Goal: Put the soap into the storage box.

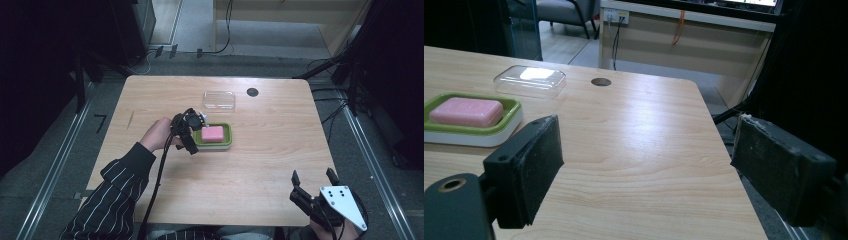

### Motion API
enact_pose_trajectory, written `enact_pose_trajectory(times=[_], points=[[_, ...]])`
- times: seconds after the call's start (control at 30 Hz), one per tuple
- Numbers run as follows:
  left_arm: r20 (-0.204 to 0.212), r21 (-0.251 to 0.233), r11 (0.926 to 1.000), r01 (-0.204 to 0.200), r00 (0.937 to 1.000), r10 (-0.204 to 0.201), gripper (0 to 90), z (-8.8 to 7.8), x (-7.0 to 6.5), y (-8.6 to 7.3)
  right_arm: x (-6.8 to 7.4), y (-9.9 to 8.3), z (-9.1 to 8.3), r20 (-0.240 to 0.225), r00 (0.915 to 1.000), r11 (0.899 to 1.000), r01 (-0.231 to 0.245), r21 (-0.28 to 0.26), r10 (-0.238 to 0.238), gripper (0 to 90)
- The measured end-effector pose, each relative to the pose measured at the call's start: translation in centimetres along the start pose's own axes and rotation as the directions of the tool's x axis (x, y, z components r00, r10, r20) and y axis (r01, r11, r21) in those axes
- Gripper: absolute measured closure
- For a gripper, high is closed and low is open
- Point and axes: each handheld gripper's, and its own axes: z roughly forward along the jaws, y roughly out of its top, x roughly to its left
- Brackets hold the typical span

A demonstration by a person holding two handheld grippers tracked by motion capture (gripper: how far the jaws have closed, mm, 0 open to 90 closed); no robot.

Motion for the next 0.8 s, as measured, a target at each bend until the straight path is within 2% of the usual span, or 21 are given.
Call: enact_pose_trajectory(times=[0.23, 0.53, 0.7, 0.8], points=[[-0.022, 0.001, 0.9991, 0.042, 0.9989, -0.042, 7.6, 0.0, -0.8, -2.0, 0.1, 0.0, 0.1, -0.005, 1.0000, 1.000, -0.001, -0.002, 0.001, 12.7], [-0.050, 0.019, 0.9945, 0.103, 0.9936, -0.102, 6.7, 0.5, -1.4, -4.5, 0.2, 0.1, 0.3, -0.012, 0.9999, 1.000, 0.001, -0.002, -0.002, 12.7], [-0.055, 0.035, 0.9925, 0.117, 0.9918, -0.115, 6.6, 0.9, -2.1, -5.8, 0.4, 0.2, 0.4, -0.019, 0.9998, 1.000, 0.000, -0.002, 0.000, 12.7], [-0.061, 0.029, 0.9914, 0.128, 0.9902, -0.126, 6.6, 1.1, -2.5, -6.5, 0.4, 0.2, 0.5, -0.022, 0.9997, 1.000, 0.007, -0.006, -0.007, 12.7]])
